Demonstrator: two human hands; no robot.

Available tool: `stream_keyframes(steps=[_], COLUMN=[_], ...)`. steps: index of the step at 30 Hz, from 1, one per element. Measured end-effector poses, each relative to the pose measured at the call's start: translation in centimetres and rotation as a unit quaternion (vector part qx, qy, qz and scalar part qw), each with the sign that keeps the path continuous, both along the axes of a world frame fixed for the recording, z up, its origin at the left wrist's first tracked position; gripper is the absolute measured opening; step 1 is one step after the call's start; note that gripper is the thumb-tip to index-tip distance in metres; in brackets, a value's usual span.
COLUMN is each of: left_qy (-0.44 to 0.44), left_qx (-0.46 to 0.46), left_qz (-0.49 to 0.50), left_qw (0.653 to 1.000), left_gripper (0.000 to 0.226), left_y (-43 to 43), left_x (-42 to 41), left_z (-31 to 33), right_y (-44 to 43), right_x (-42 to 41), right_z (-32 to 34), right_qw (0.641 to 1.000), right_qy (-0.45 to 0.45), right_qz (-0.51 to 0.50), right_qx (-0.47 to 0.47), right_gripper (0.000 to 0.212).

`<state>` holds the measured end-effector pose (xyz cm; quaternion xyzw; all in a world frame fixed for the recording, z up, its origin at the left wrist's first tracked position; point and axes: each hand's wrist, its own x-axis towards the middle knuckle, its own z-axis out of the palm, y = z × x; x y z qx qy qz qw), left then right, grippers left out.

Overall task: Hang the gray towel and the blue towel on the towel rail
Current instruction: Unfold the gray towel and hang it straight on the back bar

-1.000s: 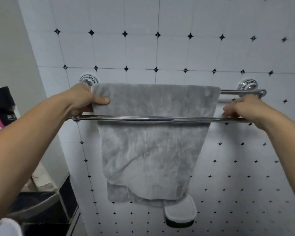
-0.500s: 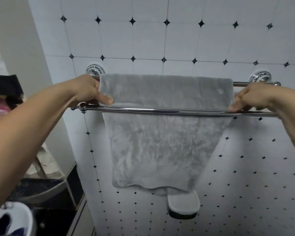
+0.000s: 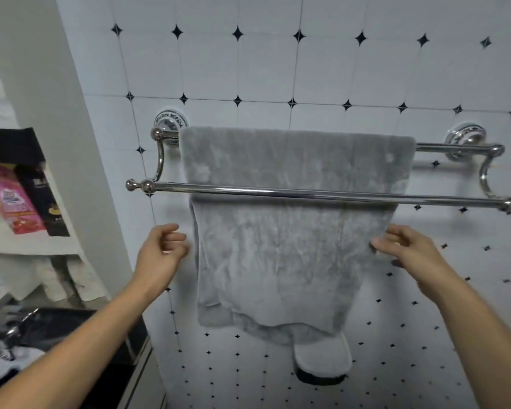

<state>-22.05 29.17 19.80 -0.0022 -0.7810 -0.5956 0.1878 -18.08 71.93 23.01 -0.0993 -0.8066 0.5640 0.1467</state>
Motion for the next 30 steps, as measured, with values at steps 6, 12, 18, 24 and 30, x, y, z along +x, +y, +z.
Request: stream_keyframes(steps=[6,12,18,24,30], left_qy=[0.03,0.067,0.016,-0.019,-0.056], left_qx=[0.091,0.166,0.129,0.092,0.064], left_qz=[-0.057,-0.038,-0.025,-0.023,0.039], left_qw=[0.994,0.983,0.991,0.995,0.996], left_gripper=[0.05,0.043,0.041,0.033,0.015], left_y=[2.6,2.9,3.3,4.6,4.9], left_x=[-4.5,-3.1,-1.0,0.5,-1.3], left_z=[3.1,-0.1,-6.9,-13.2,-13.5], right_y=[-1.0,-1.0,-2.6,-3.9,-4.3], right_x=[-3.4,-2.0,-0.3,0.9,1.6], right_z=[0.3,-4.9,-12.8,-17.6,-19.6], right_qw=[0.99,0.99,0.98,0.957,0.922], right_qy=[0.085,-0.006,-0.156,-0.224,-0.217], right_qz=[0.005,0.054,0.072,0.022,-0.027], right_qx=[-0.109,-0.127,-0.103,-0.18,-0.318], right_gripper=[0.014,0.042,0.042,0.044,0.031])
